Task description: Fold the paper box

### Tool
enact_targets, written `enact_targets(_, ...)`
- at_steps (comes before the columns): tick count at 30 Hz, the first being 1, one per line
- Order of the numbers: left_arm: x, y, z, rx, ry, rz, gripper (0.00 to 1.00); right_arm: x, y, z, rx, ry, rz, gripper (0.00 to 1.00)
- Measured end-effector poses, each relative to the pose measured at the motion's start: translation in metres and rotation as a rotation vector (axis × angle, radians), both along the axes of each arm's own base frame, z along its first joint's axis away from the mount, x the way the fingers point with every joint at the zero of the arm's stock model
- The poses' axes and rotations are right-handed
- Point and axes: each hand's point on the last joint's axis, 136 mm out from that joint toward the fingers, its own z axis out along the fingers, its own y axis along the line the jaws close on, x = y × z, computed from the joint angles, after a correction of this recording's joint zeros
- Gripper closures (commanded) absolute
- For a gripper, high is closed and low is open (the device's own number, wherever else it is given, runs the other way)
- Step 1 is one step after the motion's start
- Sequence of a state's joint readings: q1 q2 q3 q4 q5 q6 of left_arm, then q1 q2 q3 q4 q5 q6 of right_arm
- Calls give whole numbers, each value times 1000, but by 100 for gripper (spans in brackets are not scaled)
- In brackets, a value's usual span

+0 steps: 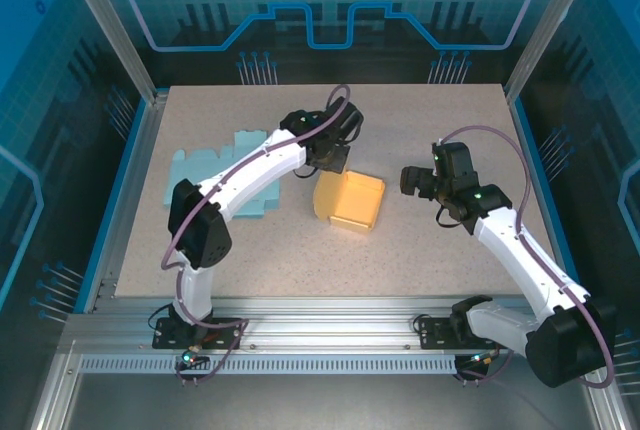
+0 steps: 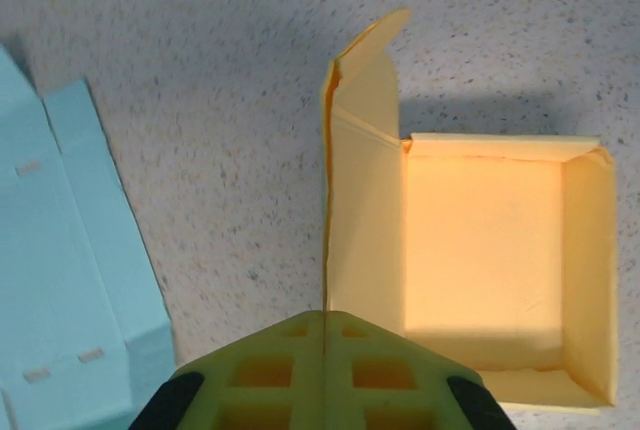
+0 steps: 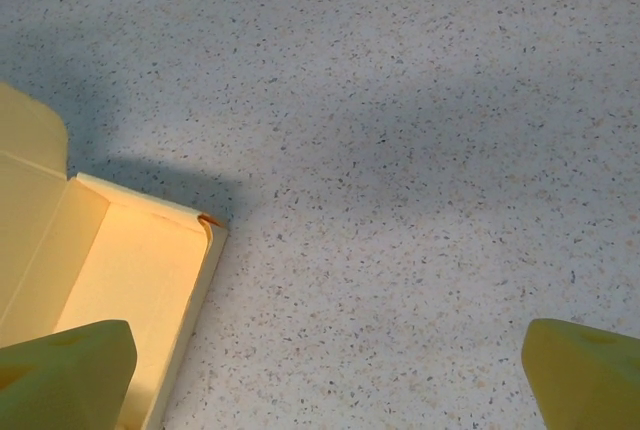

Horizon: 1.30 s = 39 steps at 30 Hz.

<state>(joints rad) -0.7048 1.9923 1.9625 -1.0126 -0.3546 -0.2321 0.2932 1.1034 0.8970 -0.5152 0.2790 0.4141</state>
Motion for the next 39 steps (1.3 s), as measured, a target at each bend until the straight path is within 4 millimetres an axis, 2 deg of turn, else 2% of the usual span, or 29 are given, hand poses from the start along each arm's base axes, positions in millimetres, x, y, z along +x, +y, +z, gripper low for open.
enact_targets(4,11,-9,12,121,-79,-181,100,1,3,-2,30,10,10,0)
enact_targets(7,15,-19,11,254,-131,-366,100,3,5,-6,59,25,14,0)
enact_targets(12,16,-38,-8,407,-172,-674,99,3,10,-14,98,60,23,0)
enact_targets(19,14,-64,-27,390,-217,-989,98,2,15,-18,130,71,41,0)
enact_targets(24,25,-73,-18,335,-288,-1068,98,-6,14,-29,126,97,41,0)
enact_targets(29,31,-72,-11,302,-313,-1100,98,-11,11,-20,132,69,39,0)
enact_targets(34,26,-74,-7,255,-310,-1138,97,-12,11,-17,131,59,43,0)
enact_targets(39,20,-76,7,198,-316,-1161,96,-13,13,-20,119,74,70,0)
